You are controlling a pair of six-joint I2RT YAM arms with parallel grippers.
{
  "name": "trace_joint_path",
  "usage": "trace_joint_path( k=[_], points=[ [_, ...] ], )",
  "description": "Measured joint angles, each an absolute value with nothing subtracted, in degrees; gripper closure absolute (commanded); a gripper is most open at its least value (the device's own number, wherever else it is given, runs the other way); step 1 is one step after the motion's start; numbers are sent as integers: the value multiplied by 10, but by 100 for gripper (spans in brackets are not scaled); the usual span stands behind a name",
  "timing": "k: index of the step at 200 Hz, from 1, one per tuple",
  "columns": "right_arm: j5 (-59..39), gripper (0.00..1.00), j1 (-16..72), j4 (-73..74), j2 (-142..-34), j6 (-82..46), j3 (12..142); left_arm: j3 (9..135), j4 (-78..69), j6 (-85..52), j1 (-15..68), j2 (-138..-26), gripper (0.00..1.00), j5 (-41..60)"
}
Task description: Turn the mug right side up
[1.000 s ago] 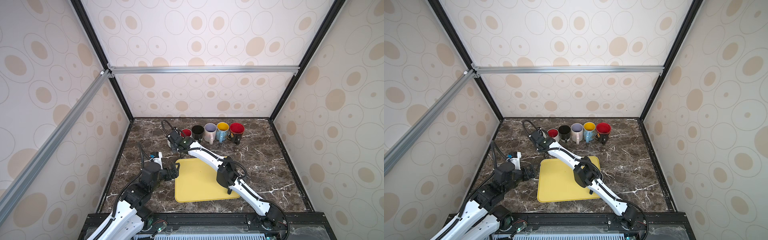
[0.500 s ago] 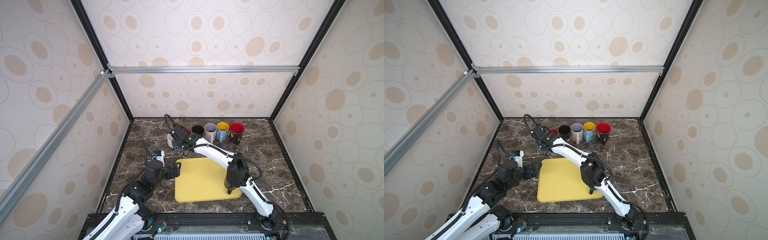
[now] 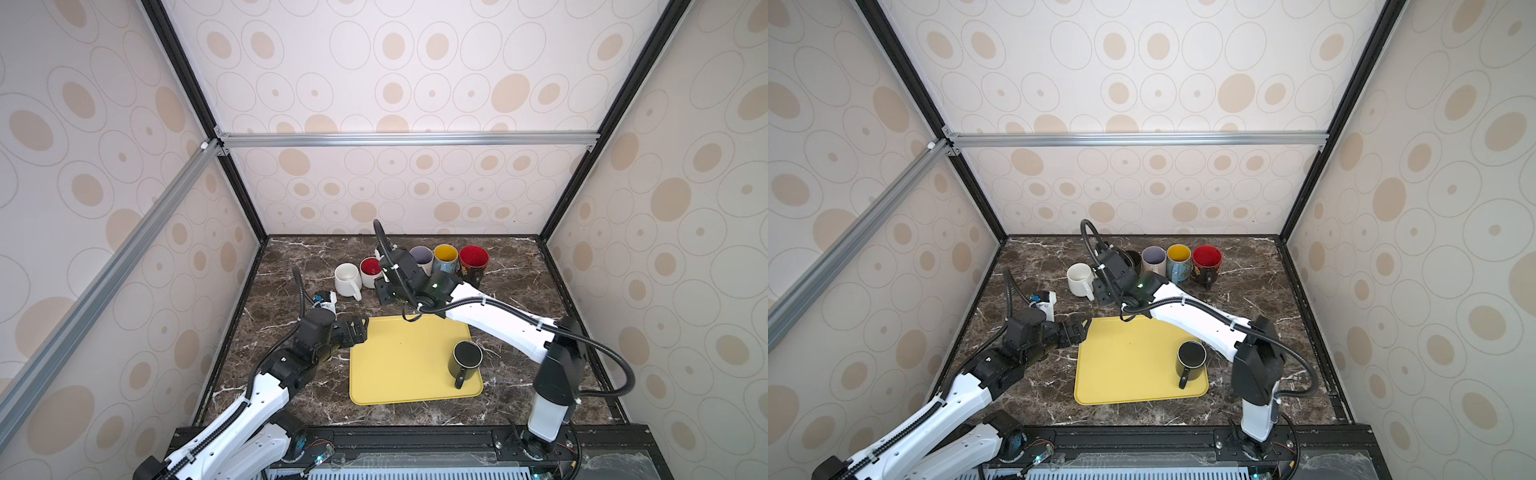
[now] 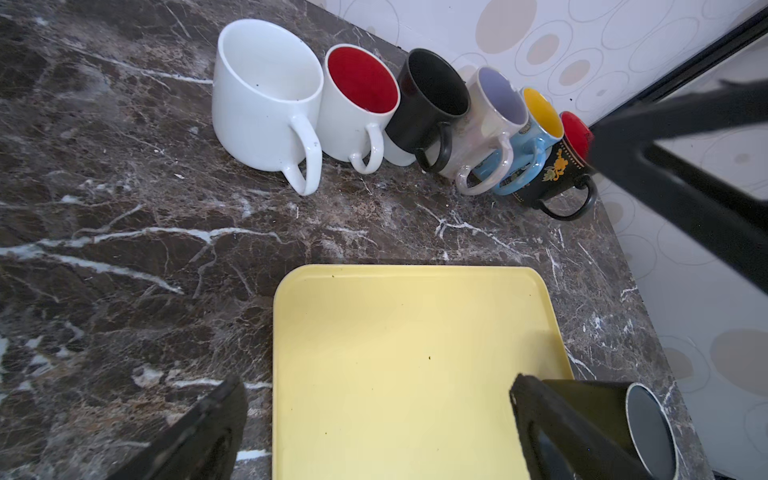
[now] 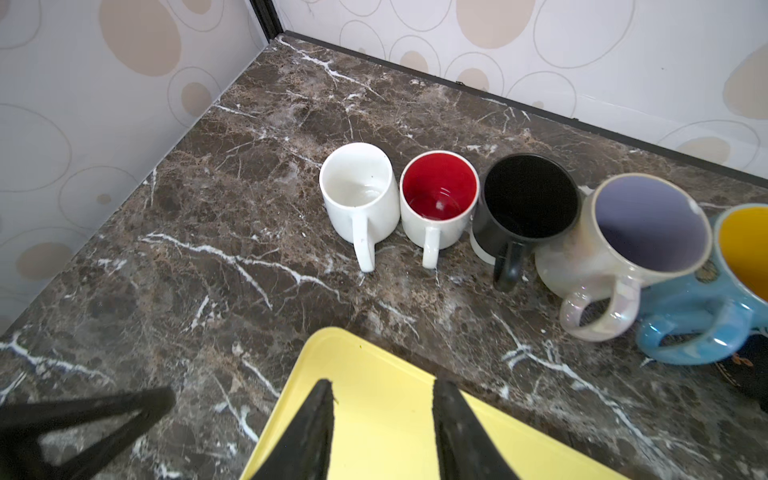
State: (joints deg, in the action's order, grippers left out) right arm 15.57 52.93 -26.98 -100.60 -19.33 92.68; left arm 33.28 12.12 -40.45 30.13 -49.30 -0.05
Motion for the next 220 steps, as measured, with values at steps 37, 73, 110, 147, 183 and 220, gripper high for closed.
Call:
trace_joint_path(
  k=[37, 73, 110, 147, 183, 220],
  points=[
    [174, 57, 528, -256, -888, -192, 813, 350, 103, -407, 318, -535, 0, -3],
    [198, 53, 524, -261, -790, -205, 725, 370, 94, -406, 347, -565, 0, -15],
    [232, 52, 524, -303, -736, -221, 685, 371, 81, -402, 357, -579, 0, -18],
    [245, 52, 514, -343, -691, -246, 650, 372, 80, -398, 365, -589, 1, -25],
    [237, 53, 456, -390, -673, -293, 641, 439, 113, -387, 456, -631, 2, -71],
    [230, 54, 405, -417, -635, -337, 598, 530, 121, -357, 578, -719, 4, -95]
  ],
)
